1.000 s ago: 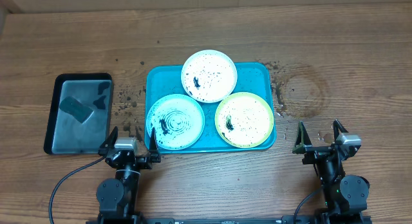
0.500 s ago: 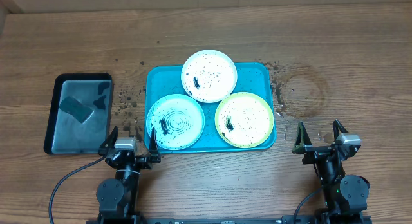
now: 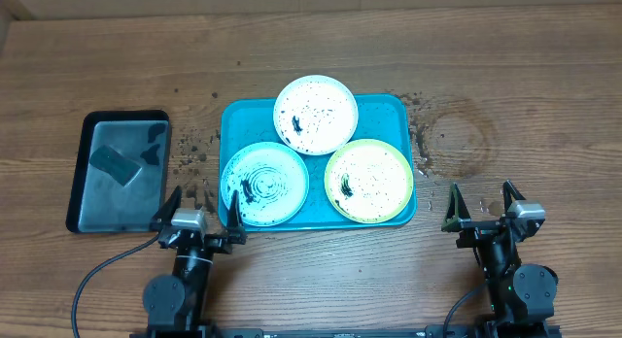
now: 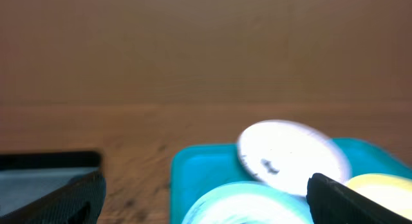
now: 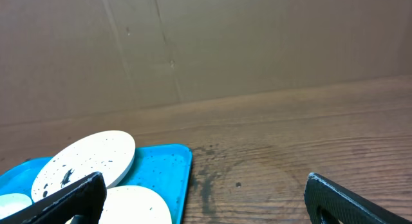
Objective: Clean dirty plates on tray and stack at the side
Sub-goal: 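Raise the left gripper and move it over the black tray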
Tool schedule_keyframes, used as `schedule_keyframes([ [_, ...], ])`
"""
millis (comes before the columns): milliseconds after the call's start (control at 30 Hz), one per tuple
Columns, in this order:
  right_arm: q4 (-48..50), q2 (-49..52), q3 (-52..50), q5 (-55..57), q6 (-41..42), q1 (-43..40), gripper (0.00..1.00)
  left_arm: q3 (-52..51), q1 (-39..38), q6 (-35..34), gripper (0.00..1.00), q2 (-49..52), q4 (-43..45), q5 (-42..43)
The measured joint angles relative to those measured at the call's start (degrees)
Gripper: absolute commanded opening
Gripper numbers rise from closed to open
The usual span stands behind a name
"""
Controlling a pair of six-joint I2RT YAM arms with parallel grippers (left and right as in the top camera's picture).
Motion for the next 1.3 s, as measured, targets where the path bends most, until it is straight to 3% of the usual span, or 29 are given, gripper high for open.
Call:
schedule_keyframes([
  [333, 0.0, 0.0, 0.0, 0.0, 0.0, 0.0, 1.0, 0.0, 0.0, -8.0, 1.0, -0.1, 21.3, 20.4],
  [500, 0.0, 0.0, 0.0, 0.0, 0.0, 0.0, 1.0, 0.0, 0.0, -7.8, 1.0, -0.1, 22.9, 23.4],
  [667, 0.0, 0.0, 0.0, 0.0, 0.0, 0.0, 1.0, 3.0, 0.0, -5.0, 1.0, -0.1, 13.1, 24.2],
  [900, 0.0, 0.0, 0.0, 0.0, 0.0, 0.0, 1.0, 16.0, 0.0, 1.7, 1.0, 5.0, -1.8, 22.6],
  [1300, 0.0, 0.0, 0.0, 0.0, 0.0, 0.0, 1.0, 37.7, 0.0, 4.8, 1.0, 28.9, -21.7, 17.9],
])
